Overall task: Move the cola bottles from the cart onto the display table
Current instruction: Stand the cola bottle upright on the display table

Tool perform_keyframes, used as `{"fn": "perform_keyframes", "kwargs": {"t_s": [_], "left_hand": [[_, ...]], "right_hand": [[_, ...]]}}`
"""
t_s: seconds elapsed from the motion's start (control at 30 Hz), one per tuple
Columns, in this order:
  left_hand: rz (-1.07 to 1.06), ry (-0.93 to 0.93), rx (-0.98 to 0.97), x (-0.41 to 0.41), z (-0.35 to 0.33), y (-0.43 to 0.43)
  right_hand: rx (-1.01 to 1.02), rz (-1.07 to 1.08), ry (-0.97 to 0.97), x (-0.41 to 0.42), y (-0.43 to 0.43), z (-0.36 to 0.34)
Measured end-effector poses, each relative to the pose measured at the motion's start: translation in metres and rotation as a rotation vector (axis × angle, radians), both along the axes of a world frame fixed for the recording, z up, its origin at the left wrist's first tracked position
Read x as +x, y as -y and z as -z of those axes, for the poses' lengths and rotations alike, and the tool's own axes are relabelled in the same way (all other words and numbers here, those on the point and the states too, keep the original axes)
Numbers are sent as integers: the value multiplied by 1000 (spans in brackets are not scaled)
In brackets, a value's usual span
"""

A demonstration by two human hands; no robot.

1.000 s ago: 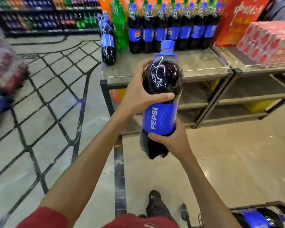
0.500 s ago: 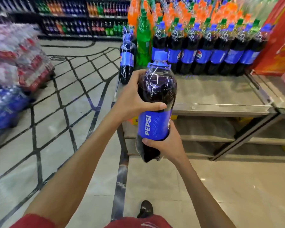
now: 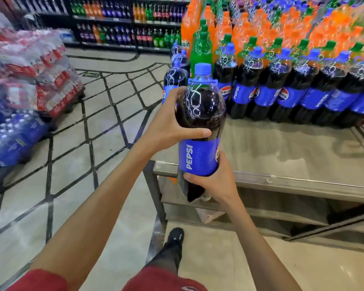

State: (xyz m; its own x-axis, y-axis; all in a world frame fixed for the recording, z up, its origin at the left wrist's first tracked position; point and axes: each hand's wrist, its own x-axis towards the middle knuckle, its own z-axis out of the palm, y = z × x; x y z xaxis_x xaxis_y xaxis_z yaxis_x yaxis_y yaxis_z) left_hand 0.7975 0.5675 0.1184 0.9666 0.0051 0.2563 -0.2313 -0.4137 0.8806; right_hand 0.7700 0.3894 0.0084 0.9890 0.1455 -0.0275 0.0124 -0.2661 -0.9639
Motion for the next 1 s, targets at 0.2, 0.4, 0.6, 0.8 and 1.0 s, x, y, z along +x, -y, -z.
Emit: {"fn": "perform_keyframes", "kwargs": {"t_s": [0.2,0.4,0.6,0.8,1.0], "left_hand": [[69,-1,62,94,5,-26],[71,0,89,181,11,-43],[67,2,83,241,22,-51],[68,31,82,292,19,-58],[106,94,113,338,21,-62]], "right_hand": [[-39,94,25,87,-27,7],[-45,160,12,166,-48,21],[-43,181,11,223,-58,32],[-27,169,39,279,-64,31],[-16,217,141,333,-78,40]]}}
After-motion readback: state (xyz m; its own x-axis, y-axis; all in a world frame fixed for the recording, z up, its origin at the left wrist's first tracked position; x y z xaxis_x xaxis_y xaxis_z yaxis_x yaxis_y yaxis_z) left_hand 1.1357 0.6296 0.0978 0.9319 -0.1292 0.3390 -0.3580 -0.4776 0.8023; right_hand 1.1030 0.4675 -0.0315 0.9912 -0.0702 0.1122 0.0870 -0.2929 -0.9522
